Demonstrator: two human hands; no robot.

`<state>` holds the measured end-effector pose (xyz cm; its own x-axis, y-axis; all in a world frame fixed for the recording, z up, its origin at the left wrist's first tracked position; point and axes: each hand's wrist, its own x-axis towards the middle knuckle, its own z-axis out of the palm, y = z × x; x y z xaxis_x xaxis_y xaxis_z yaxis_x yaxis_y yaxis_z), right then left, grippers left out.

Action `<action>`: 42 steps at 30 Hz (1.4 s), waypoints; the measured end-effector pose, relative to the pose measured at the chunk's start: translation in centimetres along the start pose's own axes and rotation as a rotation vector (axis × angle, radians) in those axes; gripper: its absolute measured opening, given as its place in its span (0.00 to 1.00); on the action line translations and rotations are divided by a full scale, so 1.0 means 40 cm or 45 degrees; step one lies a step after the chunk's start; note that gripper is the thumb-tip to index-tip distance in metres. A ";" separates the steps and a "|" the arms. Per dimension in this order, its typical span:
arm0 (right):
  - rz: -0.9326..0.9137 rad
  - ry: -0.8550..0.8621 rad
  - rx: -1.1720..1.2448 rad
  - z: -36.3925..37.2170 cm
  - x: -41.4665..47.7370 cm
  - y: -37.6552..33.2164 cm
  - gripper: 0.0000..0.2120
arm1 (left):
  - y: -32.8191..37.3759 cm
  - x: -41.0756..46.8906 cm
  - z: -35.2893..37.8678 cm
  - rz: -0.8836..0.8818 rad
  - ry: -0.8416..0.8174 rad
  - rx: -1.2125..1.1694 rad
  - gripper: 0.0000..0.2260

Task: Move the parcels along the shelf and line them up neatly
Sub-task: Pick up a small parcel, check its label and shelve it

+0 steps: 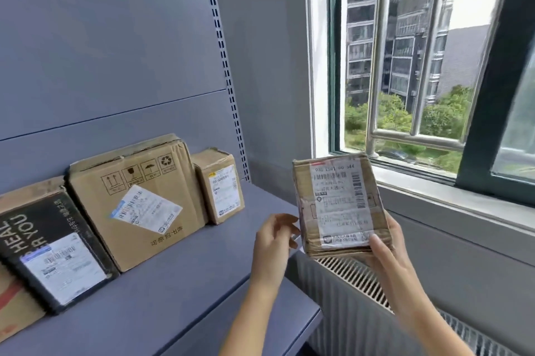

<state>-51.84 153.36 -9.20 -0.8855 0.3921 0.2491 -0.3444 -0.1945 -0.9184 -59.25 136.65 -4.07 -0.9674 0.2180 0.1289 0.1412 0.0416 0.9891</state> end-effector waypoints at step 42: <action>0.226 -0.724 0.153 0.516 -0.098 0.135 0.40 | -0.006 -0.303 -0.509 -0.048 1.025 0.091 0.14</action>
<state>-56.66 132.23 -8.80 -0.9491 -0.1908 0.2505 -0.1793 -0.3263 -0.9281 -51.83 114.15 -4.42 -0.8224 -0.5528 0.1344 0.0923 0.1034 0.9903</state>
